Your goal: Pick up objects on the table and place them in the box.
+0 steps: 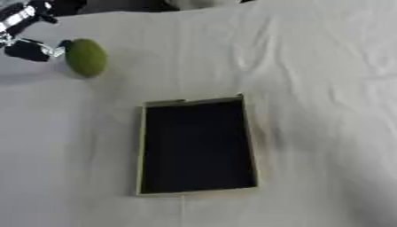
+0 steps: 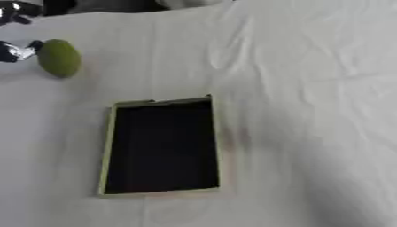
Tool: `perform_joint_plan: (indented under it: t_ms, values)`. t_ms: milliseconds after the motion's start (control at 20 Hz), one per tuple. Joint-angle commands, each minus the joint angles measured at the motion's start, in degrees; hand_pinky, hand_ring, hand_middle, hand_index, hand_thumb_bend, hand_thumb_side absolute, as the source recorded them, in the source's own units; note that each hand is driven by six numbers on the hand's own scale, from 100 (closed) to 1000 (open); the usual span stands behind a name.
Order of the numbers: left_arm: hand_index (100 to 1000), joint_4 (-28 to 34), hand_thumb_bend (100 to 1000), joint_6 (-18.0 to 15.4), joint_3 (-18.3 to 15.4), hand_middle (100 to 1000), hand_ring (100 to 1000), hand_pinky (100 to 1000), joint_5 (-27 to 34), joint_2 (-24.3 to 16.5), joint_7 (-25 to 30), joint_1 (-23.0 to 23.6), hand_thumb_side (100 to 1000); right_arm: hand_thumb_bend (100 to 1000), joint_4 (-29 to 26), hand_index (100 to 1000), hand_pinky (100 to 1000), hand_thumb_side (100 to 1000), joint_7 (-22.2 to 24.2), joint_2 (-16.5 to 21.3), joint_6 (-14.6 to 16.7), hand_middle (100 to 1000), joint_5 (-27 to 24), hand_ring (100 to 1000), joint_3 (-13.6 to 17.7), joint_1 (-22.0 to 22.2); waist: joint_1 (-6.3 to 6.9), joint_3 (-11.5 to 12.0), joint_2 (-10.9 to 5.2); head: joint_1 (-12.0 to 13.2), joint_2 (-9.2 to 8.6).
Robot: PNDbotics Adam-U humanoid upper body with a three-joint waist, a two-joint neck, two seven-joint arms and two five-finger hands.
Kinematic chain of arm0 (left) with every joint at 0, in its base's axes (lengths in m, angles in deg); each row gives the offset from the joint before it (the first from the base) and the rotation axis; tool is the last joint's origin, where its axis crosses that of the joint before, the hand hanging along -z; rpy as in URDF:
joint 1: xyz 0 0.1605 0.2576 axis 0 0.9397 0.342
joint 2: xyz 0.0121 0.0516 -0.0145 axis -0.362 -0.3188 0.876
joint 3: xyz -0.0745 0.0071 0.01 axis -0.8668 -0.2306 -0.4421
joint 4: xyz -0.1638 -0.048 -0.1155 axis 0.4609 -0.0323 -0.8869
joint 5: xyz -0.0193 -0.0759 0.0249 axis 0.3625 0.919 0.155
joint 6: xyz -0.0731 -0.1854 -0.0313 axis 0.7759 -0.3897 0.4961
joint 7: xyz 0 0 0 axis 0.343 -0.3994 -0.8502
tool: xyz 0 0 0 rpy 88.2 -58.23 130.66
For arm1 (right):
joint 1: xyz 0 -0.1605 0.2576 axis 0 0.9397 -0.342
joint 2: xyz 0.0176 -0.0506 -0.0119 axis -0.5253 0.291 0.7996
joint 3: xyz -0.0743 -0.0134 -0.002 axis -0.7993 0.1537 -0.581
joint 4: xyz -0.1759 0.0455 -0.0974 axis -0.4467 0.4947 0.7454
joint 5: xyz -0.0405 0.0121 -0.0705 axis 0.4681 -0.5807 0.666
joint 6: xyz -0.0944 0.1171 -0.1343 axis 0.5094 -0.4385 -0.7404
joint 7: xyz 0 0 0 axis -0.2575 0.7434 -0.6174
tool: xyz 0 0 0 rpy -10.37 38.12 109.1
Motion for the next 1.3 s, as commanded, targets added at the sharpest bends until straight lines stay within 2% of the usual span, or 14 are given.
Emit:
perform_joint_plan:
  t_ms: [50, 350, 450, 550, 1000, 1050, 1300]
  values:
    - [956, 1.0, 301, -15.9, 0.5, 862, 941, 920, -1.6, -1.0, 16.0, -1.5, 100, 100, -1.1, 822, 766, 496, 0.2, 0.9, -0.1, 589, -0.5, 901, -0.1, -0.9, -0.06, -0.1, -1.24, 0.2, -0.71]
    - [953, 0.8, 329, -15.9, 0.9, 866, 950, 932, -4.5, -0.5, 17.6, -1.6, 100, 100, -1.1, 822, 766, 496, 0.4, 0.8, -0.2, 589, -0.7, 901, -0.2, -1.2, 0.11, -0.6, -1.06, 0.4, -0.78]
    - [958, 0.5, 342, -15.9, 0.9, 870, 954, 937, -5.7, -0.6, 18.1, -1.6, 124, 100, -1.1, 822, 766, 496, 0.5, 0.8, -0.1, 590, -0.8, 901, -0.3, -1.3, 0.18, -0.8, -0.98, 0.4, -0.86]
    - [962, 0.2, 354, -15.9, 0.8, 874, 961, 944, -6.9, -0.6, 18.3, -1.5, 193, 100, -1.1, 822, 766, 495, 0.5, 0.8, -0.1, 589, -0.9, 901, -0.3, -1.4, 0.24, -0.9, -0.92, 0.4, -0.97]
    - [975, -1.0, 387, -15.7, 0.8, 879, 971, 960, -12.4, -0.9, 18.1, -1.5, 273, 100, -1.1, 822, 766, 495, 0.7, 0.9, -0.2, 589, -1.1, 901, -0.5, -1.5, 0.47, -1.1, -0.93, 0.5, -0.90]
    - [977, -1.1, 415, -15.5, 0.9, 880, 972, 965, -13.4, -0.9, 18.0, -1.4, 309, 100, -1.1, 822, 766, 495, 0.8, 1.0, -0.2, 589, -1.1, 901, -0.5, -1.5, 0.51, -1.1, -0.94, 0.5, -0.89]
    - [980, -1.4, 493, -13.9, 1.3, 870, 967, 958, -20.9, -1.1, 16.7, -1.4, 377, 100, -1.1, 821, 765, 496, 0.7, 1.1, -0.3, 588, -1.2, 900, -0.6, -1.5, 0.67, -1.1, -1.00, 0.6, -0.66]
